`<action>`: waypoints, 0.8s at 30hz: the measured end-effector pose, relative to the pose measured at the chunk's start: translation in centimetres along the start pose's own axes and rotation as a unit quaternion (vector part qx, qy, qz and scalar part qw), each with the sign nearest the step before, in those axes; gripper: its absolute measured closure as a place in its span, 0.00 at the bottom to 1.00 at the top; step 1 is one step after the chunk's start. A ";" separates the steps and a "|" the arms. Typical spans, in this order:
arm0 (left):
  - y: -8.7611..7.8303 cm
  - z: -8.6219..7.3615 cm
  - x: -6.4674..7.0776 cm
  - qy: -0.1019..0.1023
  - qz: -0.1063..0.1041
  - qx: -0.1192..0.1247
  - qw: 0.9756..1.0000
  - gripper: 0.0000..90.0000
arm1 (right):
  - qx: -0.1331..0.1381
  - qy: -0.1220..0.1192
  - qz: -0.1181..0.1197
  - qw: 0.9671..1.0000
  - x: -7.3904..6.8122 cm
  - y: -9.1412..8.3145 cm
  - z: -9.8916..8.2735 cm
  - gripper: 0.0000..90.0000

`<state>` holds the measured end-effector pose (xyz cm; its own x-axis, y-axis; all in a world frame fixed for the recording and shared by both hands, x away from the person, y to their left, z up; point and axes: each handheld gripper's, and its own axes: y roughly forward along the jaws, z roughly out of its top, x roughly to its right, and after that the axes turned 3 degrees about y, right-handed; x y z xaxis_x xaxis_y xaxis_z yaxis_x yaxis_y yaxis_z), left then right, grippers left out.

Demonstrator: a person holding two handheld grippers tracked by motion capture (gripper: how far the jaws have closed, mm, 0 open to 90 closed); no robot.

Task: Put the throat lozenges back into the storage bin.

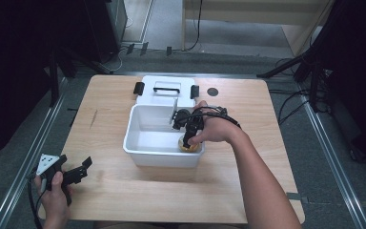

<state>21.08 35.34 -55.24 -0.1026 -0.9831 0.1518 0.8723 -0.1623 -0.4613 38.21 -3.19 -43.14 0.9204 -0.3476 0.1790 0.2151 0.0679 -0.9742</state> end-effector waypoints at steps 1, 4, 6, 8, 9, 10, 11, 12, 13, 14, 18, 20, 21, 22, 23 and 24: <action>0.0 0.0 0.0 0.000 0.000 0.000 1.000 0.00 | 0.005 0.001 0.001 1.000 0.0 -0.1 -0.1 0.29; 0.0 0.0 0.0 -0.001 0.000 0.000 1.000 0.00 | 0.023 0.007 0.008 1.000 0.0 -0.5 -0.3 0.32; 0.0 0.0 0.0 0.000 0.000 0.000 1.000 0.00 | 0.032 0.016 0.009 0.999 0.1 -0.9 -0.5 0.34; 0.0 0.0 0.0 0.000 0.001 0.000 1.000 0.00 | 0.044 0.030 0.011 0.999 0.3 -1.4 -0.7 0.35; 0.0 0.0 0.0 0.000 0.000 0.000 1.000 0.00 | 0.049 0.040 0.013 0.998 0.4 -1.8 -0.9 0.35; 0.0 0.0 0.0 0.000 0.000 0.000 1.000 0.00 | 0.054 0.043 0.017 0.997 0.5 -2.1 -1.0 0.34; 0.0 0.0 0.0 0.000 0.001 0.000 1.000 0.00 | 0.058 0.049 0.020 0.997 0.6 -2.5 -1.1 0.34; 0.0 0.0 0.0 0.000 0.001 0.000 1.000 0.00 | 0.058 0.049 0.020 0.997 0.6 -2.5 -1.1 0.34; 0.0 0.0 0.0 0.000 0.001 -0.001 1.000 0.00 | 0.067 0.057 0.024 0.996 0.7 -3.3 -1.4 0.33; 0.0 0.0 0.0 0.001 0.001 0.000 1.000 0.00 | 0.072 0.062 0.024 0.995 0.7 -3.8 -1.6 0.32; 0.0 0.0 0.0 0.000 0.001 0.001 1.000 0.00 | 0.093 0.085 0.026 0.992 1.1 -5.6 -2.5 0.26; 0.0 0.0 0.0 0.000 0.001 0.000 1.000 0.00 | 0.097 0.095 0.020 0.990 1.4 -6.4 -3.1 0.21; 0.0 0.0 0.0 0.000 0.001 0.000 1.000 0.00 | 0.099 0.100 0.017 0.990 1.6 -6.7 -3.5 0.19; 0.0 0.0 0.0 0.000 0.001 0.000 1.000 0.00 | 0.099 0.100 0.017 0.990 1.6 -6.7 -3.5 0.19; 0.0 0.0 0.0 0.000 0.001 0.000 1.000 0.00 | 0.103 0.113 0.012 0.988 2.0 -7.2 -4.2 0.17; 0.0 0.0 0.0 0.000 0.001 0.000 1.000 0.00 | 0.104 0.121 0.009 0.987 2.1 -7.5 -4.6 0.16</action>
<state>21.10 35.31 -55.24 -0.1003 -0.9835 0.1505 0.8729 -0.1596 -0.4612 37.08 -8.76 -36.12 0.8255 -0.5556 0.0991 0.2842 0.2574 -0.9236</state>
